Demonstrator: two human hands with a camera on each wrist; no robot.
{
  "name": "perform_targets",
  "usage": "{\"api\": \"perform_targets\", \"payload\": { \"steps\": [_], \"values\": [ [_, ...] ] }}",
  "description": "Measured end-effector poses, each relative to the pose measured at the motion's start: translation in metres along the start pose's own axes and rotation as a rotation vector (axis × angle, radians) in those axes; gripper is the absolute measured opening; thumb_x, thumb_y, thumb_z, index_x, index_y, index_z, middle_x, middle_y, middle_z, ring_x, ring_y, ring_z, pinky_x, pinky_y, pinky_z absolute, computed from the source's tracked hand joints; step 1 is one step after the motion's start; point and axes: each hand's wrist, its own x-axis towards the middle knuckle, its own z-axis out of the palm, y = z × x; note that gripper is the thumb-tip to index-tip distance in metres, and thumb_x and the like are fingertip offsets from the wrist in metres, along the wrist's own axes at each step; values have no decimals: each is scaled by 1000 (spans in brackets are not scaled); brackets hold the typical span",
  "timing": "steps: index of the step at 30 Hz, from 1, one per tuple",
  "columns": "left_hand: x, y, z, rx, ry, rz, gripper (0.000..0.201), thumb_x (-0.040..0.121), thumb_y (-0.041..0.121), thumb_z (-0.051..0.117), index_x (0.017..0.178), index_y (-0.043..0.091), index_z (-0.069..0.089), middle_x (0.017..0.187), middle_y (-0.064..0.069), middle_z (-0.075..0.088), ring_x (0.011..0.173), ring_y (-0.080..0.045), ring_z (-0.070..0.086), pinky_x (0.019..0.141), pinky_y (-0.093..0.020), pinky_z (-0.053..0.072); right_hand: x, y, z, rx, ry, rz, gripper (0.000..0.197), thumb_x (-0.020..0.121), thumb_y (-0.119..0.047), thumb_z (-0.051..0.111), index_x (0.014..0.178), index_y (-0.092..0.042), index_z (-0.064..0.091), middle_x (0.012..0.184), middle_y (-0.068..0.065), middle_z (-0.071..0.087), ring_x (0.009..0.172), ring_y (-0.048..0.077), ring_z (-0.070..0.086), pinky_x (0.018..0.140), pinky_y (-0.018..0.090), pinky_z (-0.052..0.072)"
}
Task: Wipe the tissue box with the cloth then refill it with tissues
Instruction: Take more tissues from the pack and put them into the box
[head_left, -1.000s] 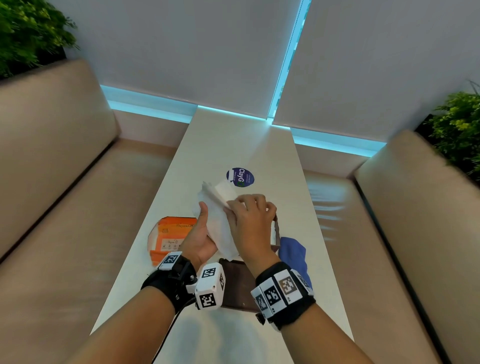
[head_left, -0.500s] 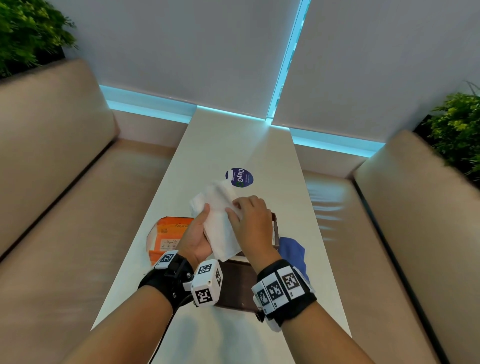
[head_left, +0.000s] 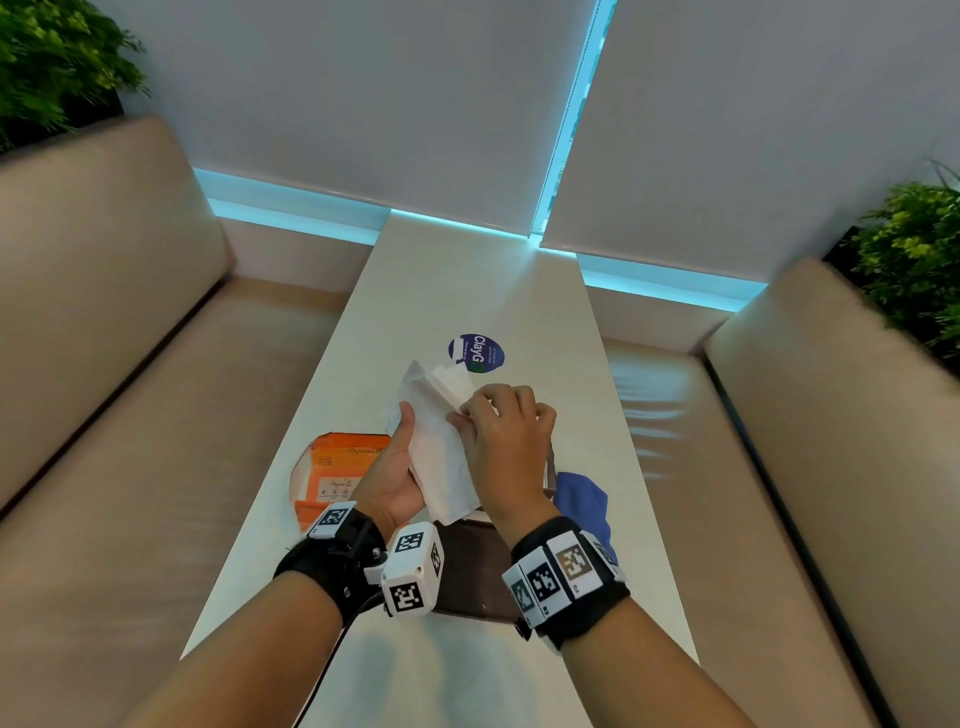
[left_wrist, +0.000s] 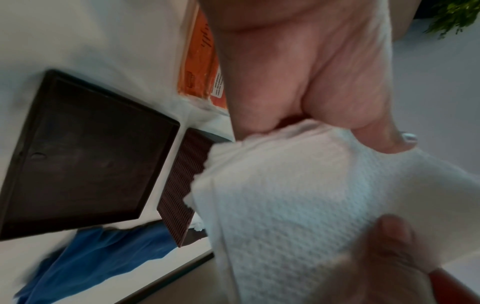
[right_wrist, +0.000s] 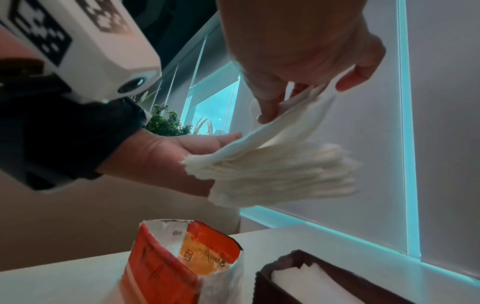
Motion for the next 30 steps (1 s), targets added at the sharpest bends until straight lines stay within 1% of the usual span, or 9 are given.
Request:
{"api": "perform_targets", "payload": {
  "steps": [4,7,13,16,19,22,25,28,30],
  "values": [
    [1,-2,-2,-44,0,1,73,77,61,55,128,9,54,126,-21,60,115,-32,60,98,-49,48,5,-5,-9,230,-111,-2,26,92,-30,47,81,-12,63,70,4,65,62,23,58,64,35,44],
    [2,-1,-1,-22,19,37,70,76,60,54,128,13,55,124,-18,62,118,-32,58,94,-50,50,14,-8,-18,467,-296,190,25,99,-28,44,102,-7,57,84,13,67,71,24,57,62,31,43],
    [1,5,0,4,48,-17,58,87,44,52,134,10,51,133,-21,56,126,-36,50,101,-53,41,15,4,-9,264,-391,256,27,98,-32,42,108,-9,53,102,10,61,90,25,54,69,31,39],
    [1,7,-1,-12,86,-14,43,95,33,46,130,8,53,126,-21,59,115,-37,55,95,-52,44,15,12,-8,358,-372,349,40,94,-40,49,128,-19,47,119,6,53,111,23,49,84,30,42],
    [1,7,3,10,120,11,35,97,29,44,121,8,57,112,-20,66,104,-36,61,89,-51,47,17,17,-7,566,-556,498,49,93,-45,48,134,-20,41,122,7,58,110,23,55,80,26,39],
    [1,2,11,58,172,16,37,98,28,46,127,6,53,114,-21,63,103,-34,61,88,-50,48,11,14,0,459,-614,285,42,95,-34,48,134,-20,44,126,8,57,115,25,54,89,31,42],
    [2,-4,14,89,210,1,41,99,30,43,129,3,51,117,-23,63,100,-31,63,80,-42,50,4,13,4,537,-629,178,42,96,-24,50,137,-20,45,129,7,55,119,23,52,94,25,38],
    [4,-1,12,46,239,28,46,99,35,42,133,5,49,112,-21,65,99,-34,63,74,-48,53,5,26,-2,735,-700,359,67,87,-25,64,145,-24,29,127,-3,48,112,13,48,89,21,42],
    [4,4,12,16,234,61,44,99,37,40,127,5,50,99,-20,70,88,-36,67,62,-47,57,5,37,-4,799,-799,462,67,84,-18,68,141,-20,31,119,-4,45,103,14,50,71,21,53]
  ]
}}
